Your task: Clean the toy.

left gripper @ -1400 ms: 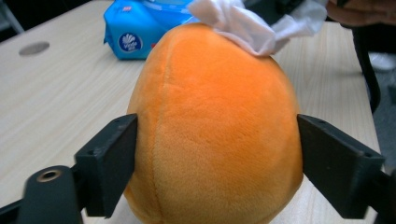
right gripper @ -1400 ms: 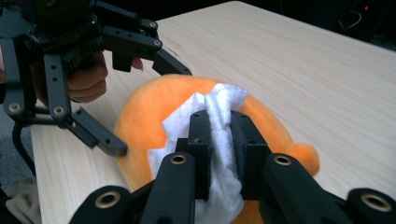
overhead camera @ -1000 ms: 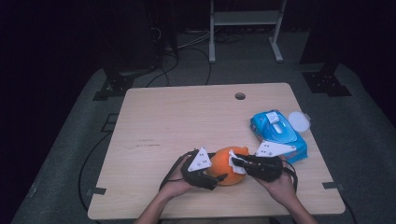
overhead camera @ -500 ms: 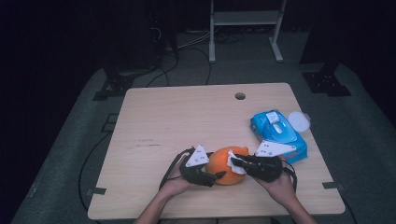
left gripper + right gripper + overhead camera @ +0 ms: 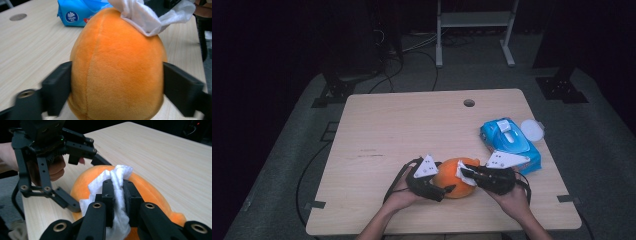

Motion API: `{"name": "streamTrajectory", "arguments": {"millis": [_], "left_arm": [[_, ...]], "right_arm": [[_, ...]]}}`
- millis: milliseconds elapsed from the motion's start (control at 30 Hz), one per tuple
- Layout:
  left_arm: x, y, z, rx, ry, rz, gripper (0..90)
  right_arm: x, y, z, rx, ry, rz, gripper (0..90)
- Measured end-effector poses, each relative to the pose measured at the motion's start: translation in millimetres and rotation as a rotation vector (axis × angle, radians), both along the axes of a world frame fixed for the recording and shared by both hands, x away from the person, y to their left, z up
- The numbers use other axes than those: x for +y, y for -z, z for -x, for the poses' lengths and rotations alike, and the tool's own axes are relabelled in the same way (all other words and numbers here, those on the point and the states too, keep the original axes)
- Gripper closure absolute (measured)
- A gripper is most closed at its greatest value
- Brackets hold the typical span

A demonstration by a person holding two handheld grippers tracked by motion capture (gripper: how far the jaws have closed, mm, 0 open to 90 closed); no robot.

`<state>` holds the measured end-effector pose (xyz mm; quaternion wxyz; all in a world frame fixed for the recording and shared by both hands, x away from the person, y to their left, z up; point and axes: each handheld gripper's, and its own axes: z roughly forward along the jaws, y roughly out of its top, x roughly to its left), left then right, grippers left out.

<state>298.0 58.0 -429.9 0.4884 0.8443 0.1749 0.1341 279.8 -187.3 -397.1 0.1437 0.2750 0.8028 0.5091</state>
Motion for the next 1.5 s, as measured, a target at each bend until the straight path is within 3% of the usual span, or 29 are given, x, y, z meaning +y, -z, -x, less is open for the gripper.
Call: {"name": "streamTrajectory", "arguments": {"millis": [133,200,267,367,500,633,733,800,900,1000,1100,1133,1233,1333,1500], "left_arm": [[-10.2,-3.3,11.4,-0.085,0.039,-0.042,26.0],[-15.3,-3.8,16.2,-0.121,0.046,-0.071,25.9],[-12.5,-3.2,15.0,-0.111,0.053,-0.061,25.9],[-9.2,-0.9,11.5,-0.077,0.058,-0.041,24.5],[-10.0,0.7,11.5,-0.066,0.054,-0.032,23.4],[-13.4,0.9,14.3,-0.080,0.058,-0.052,22.4],[-14.7,3.6,17.2,-0.099,0.076,-0.078,21.5],[-11.3,4.1,15.5,-0.090,0.073,-0.060,21.3],[-7.0,5.2,10.7,-0.066,0.073,-0.023,20.0],[-6.3,6.5,3.8,0.001,0.045,0.047,12.9],[-8.0,6.2,2.9,0.020,0.030,0.048,11.0],[-7.9,5.8,3.4,0.021,0.028,0.044,12.8],[-10.9,4.7,10.2,-0.042,0.046,0.001,21.3],[-11.6,4.3,13.9,-0.084,0.064,-0.037,23.5],[1.3,8.5,5.8,-0.048,0.059,-0.025,25.2]], "right_arm": [[16.2,-6.1,8.4,-0.009,-0.054,-0.018,80.4],[26.2,-5.8,13.6,-0.024,-0.076,0.010,80.3],[26.0,-5.8,13.9,-0.033,-0.071,0.029,80.3],[12.8,-4.4,5.8,0.009,-0.053,-0.008,80.4],[5.3,-3.1,2.6,0.018,-0.034,-0.012,80.4],[13.3,-3.3,7.9,0.002,-0.033,-0.002,80.4],[26.9,0.7,14.0,0.001,-0.092,0.020,80.4],[30.2,0.5,15.1,-0.024,-0.088,0.053,80.4],[17.3,-2.4,9.2,-0.031,-0.048,0.049,80.3],[6.0,-1.9,6.3,-0.026,-0.020,0.041,80.3],[5.4,-2.7,7.1,-0.034,-0.012,0.047,80.4],[7.7,-3.2,8.6,-0.045,-0.014,0.053,80.4],[17.8,-4.3,14.6,-0.060,-0.030,0.058,80.4],[26.4,-3.7,18.5,-0.080,-0.052,0.088,80.3],[9.7,-5.6,10.3,-0.069,0.007,0.075,80.3]]}}
